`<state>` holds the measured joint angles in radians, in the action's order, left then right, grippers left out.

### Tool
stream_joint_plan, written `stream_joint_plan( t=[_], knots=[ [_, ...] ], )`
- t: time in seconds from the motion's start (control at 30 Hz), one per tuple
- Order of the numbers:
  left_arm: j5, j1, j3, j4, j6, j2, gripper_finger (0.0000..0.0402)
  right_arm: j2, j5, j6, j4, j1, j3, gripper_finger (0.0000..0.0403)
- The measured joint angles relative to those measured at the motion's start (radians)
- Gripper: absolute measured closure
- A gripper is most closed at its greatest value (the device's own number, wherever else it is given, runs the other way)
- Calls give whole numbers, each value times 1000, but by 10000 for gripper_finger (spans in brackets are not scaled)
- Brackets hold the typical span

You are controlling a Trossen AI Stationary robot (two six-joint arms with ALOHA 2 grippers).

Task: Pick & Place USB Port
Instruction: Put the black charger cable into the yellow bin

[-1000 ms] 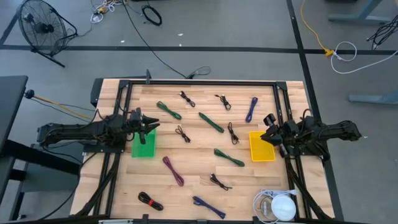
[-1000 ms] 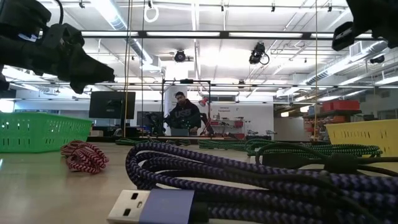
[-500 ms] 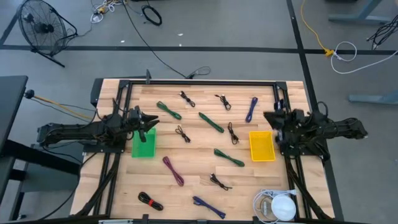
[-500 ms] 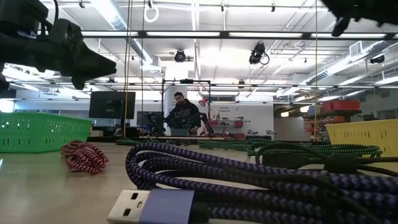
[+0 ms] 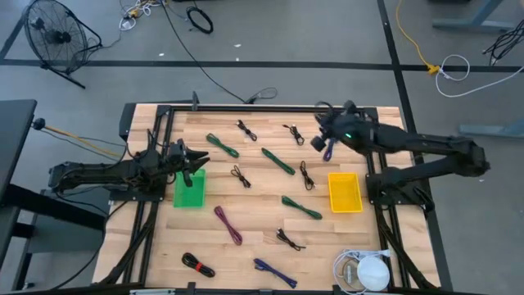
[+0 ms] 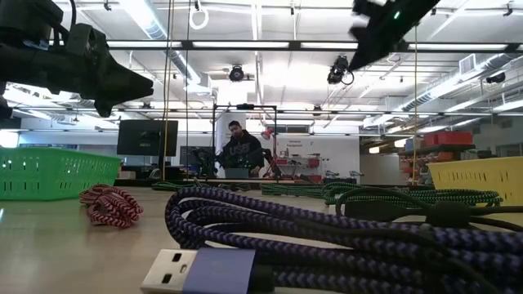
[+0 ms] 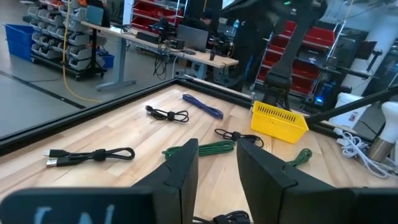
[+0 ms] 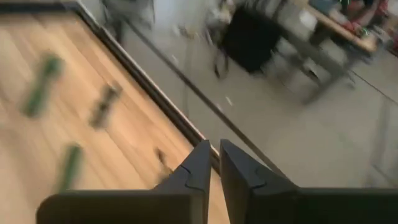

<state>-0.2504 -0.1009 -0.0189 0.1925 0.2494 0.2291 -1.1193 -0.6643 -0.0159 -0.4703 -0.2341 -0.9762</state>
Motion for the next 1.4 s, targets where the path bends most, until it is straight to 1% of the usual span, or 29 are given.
stream_joint_plan(
  t=[0.13,0.27,0.3,0.4,0.53,0.6,0.7,0.8,0.9,1.0,1.1,1.17,1.23,1.4],
  knots=[
    [0,0,0,-13,-1,0,287,-129,-1,-72,-6,-99,3,366],
    [0,0,0,-36,-1,0,287,-258,30,-108,14,-152,3,366],
    [0,0,0,-41,-1,0,287,-286,52,-84,22,-161,3,366],
    [0,0,0,-59,-1,0,287,-354,126,61,70,-196,4,368],
    [0,0,0,-63,1,0,287,-423,242,114,55,-240,4,368],
    [3,0,0,-65,1,0,287,-452,298,135,31,-252,4,361],
    [10,0,0,-65,1,0,287,-497,375,139,19,-257,4,335],
    [11,0,0,-65,1,0,287,-526,381,143,30,-252,4,296],
    [11,0,0,-64,1,0,287,-548,386,160,35,-253,4,247],
    [11,0,0,-64,1,0,287,-558,386,186,57,-254,4,200],
    [11,0,0,-64,1,0,287,-558,382,211,75,-254,4,162],
    [11,0,0,-64,1,0,287,-558,370,215,83,-254,4,146],
    [11,0,0,-64,1,0,287,-558,379,236,87,-254,4,136],
    [16,0,0,-64,1,0,287,-576,393,251,119,-245,4,129]
  ],
)
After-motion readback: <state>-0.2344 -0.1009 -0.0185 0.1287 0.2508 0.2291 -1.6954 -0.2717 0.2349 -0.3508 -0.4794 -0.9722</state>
